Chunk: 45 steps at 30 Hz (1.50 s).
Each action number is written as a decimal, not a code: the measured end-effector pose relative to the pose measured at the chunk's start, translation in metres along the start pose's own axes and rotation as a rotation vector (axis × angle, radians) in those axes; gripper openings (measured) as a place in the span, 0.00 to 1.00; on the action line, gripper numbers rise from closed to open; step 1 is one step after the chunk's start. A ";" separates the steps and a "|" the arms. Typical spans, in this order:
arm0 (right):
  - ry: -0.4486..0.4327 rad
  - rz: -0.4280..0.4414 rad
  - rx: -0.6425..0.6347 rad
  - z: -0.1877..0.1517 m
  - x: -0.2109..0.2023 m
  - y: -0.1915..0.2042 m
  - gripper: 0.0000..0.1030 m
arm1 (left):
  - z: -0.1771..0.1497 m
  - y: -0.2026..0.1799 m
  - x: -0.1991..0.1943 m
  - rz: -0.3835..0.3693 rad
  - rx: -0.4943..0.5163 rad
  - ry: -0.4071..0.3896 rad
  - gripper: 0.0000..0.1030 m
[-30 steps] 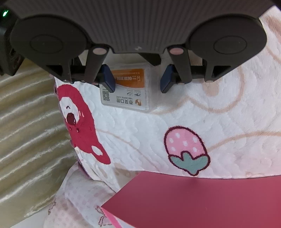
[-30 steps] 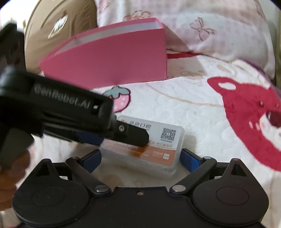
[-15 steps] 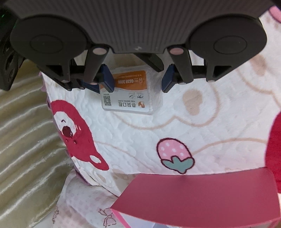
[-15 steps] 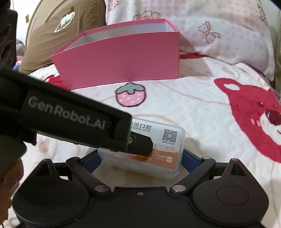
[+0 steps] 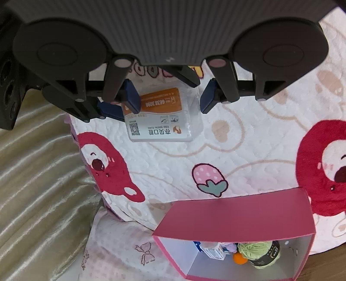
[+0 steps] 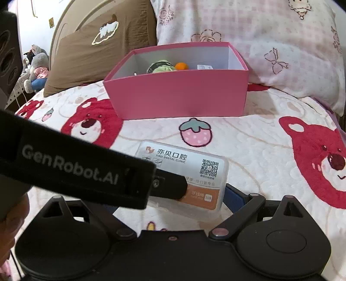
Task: Organize objects
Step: 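Lift the clear plastic box with the left gripper toward the pink box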
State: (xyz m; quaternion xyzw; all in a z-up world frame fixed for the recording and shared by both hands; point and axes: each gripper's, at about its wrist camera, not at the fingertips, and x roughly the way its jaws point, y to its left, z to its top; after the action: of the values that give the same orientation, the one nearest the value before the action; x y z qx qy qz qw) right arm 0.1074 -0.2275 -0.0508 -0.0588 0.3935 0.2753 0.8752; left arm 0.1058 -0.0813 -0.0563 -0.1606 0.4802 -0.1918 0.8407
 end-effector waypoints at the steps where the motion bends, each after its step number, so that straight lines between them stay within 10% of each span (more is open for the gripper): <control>1: 0.003 0.004 0.003 0.001 -0.003 0.001 0.94 | 0.000 -0.001 -0.003 -0.001 -0.001 -0.002 0.57; 45: -0.057 0.126 -0.160 0.096 -0.033 0.052 0.94 | 0.050 0.045 -0.091 -0.035 -0.148 -0.213 0.58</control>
State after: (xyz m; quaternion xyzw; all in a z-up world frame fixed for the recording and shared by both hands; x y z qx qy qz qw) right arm 0.1249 -0.1678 0.0447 -0.0956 0.3482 0.3620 0.8594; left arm 0.1145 0.0053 0.0156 -0.2501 0.3982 -0.1525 0.8693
